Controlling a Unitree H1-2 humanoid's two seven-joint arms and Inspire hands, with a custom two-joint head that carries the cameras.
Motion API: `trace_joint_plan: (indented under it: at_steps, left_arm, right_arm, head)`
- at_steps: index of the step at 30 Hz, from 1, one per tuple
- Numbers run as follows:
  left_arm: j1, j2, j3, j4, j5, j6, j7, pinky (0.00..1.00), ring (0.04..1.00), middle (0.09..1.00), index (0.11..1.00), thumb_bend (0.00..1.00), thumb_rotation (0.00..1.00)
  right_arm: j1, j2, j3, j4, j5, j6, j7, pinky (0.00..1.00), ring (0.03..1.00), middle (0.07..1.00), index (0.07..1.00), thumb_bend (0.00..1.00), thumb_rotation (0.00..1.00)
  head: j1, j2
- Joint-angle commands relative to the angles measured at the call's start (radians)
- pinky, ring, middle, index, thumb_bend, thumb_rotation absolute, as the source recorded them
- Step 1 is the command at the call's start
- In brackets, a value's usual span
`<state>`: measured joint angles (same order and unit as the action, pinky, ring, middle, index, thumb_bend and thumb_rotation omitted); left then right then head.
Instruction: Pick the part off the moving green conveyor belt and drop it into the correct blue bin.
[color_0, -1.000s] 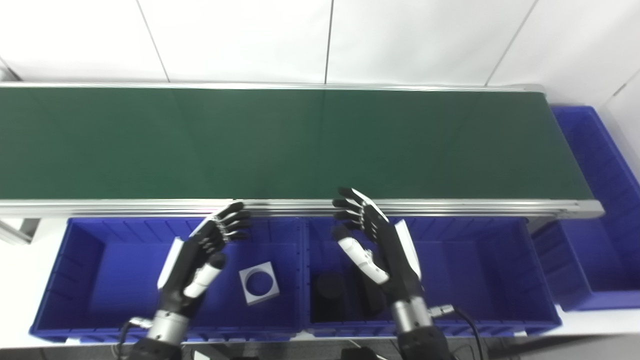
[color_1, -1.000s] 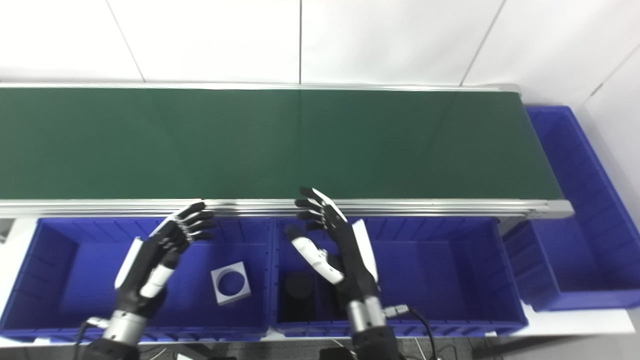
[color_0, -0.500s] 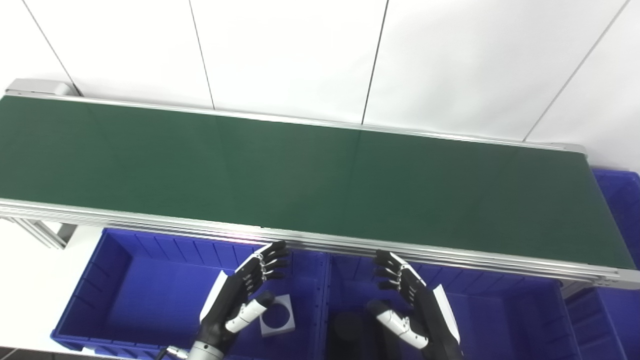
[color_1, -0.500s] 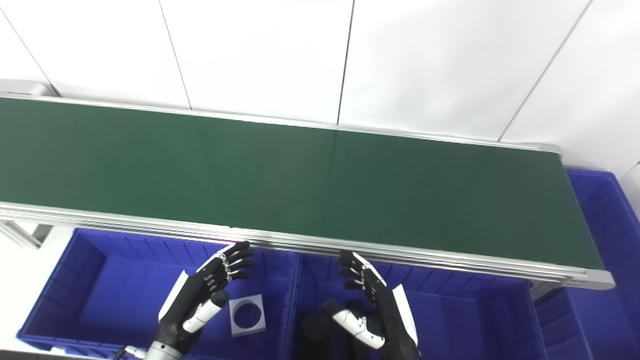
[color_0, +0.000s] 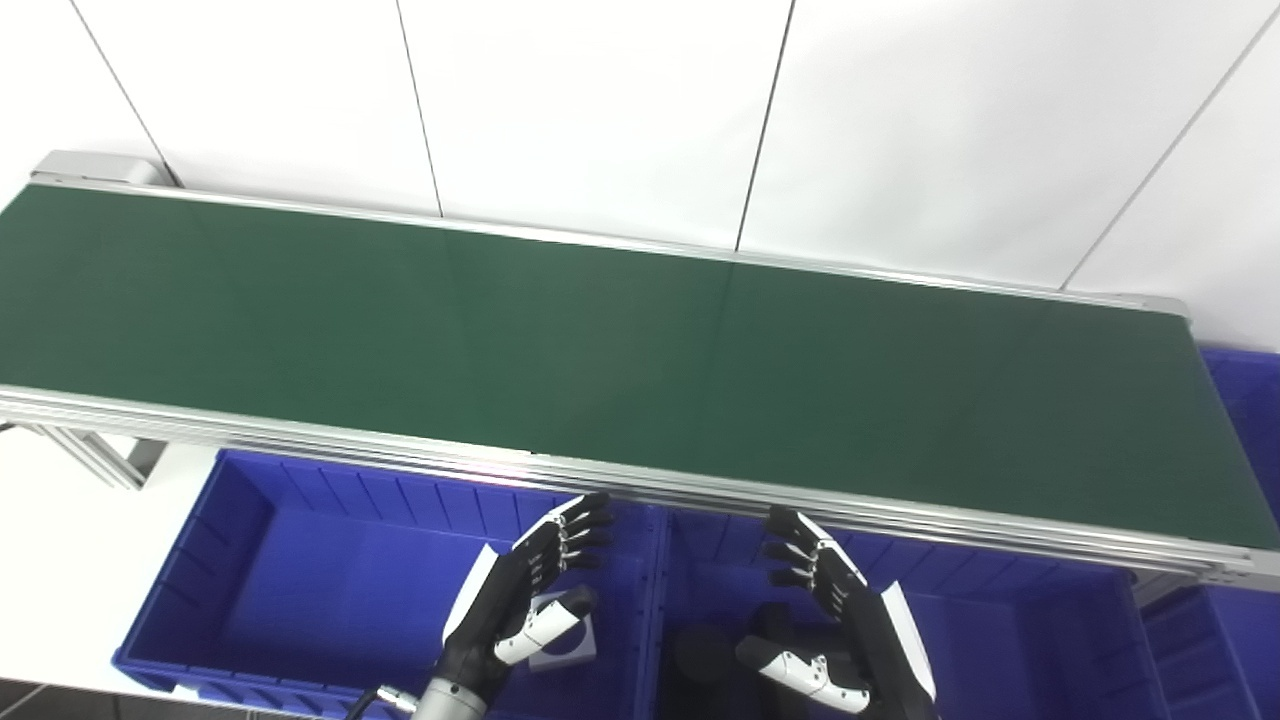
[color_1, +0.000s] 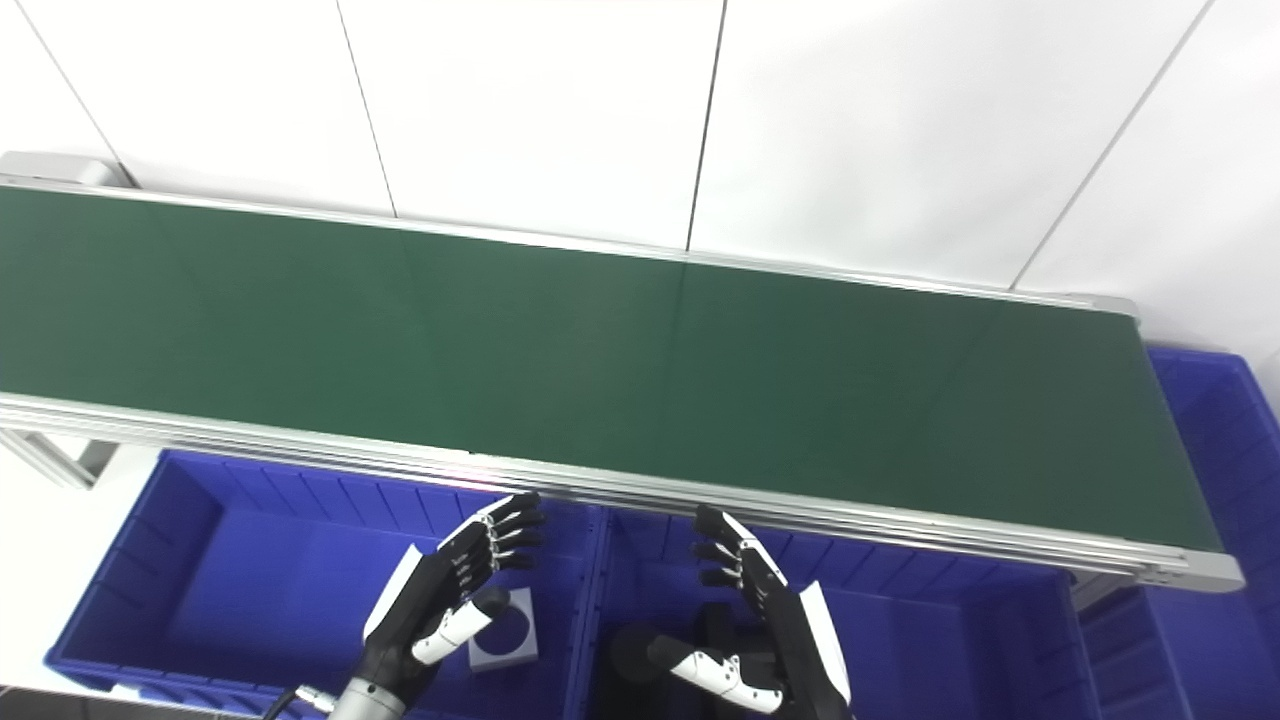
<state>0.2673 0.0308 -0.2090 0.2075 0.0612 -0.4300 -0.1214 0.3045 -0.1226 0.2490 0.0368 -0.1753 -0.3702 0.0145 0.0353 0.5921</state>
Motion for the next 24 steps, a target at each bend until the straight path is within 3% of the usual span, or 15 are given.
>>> trace_joint_plan:
  at_steps: [1,6,16,24]
  left_arm:
    - [-0.012,0.006,-0.008,-0.010,-0.008,-0.040,0.010,0.73,0.793,0.830,0.856,0.88,0.77]
    - [-0.013,0.020,-0.005,-0.013,-0.024,-0.040,-0.001,0.74,0.795,0.833,0.864,0.86,0.77]
    - [-0.012,0.053,0.022,-0.020,-0.066,-0.040,-0.041,0.77,0.821,0.854,0.887,0.85,0.79]
    - [-0.012,0.061,0.046,-0.021,-0.079,-0.040,-0.071,0.77,0.815,0.849,0.890,0.84,0.82]
  right_arm:
    - [-0.004,0.013,-0.004,-0.012,-0.004,-0.051,-0.001,0.71,0.798,0.848,0.868,0.83,0.48]
    - [-0.006,0.032,-0.005,-0.013,-0.022,-0.051,-0.010,0.70,0.788,0.837,0.865,0.83,0.47]
    - [-0.011,0.075,0.002,0.000,-0.076,-0.057,-0.039,0.70,0.789,0.834,0.863,0.77,0.49]
    - [-0.022,0.098,0.004,0.029,-0.102,-0.059,-0.053,0.70,0.788,0.841,0.858,0.78,0.52]
  head:
    - [-0.012,0.001]
    - [-0.041,0.008]
    - [-0.180,0.023]
    - [-0.191,0.029]
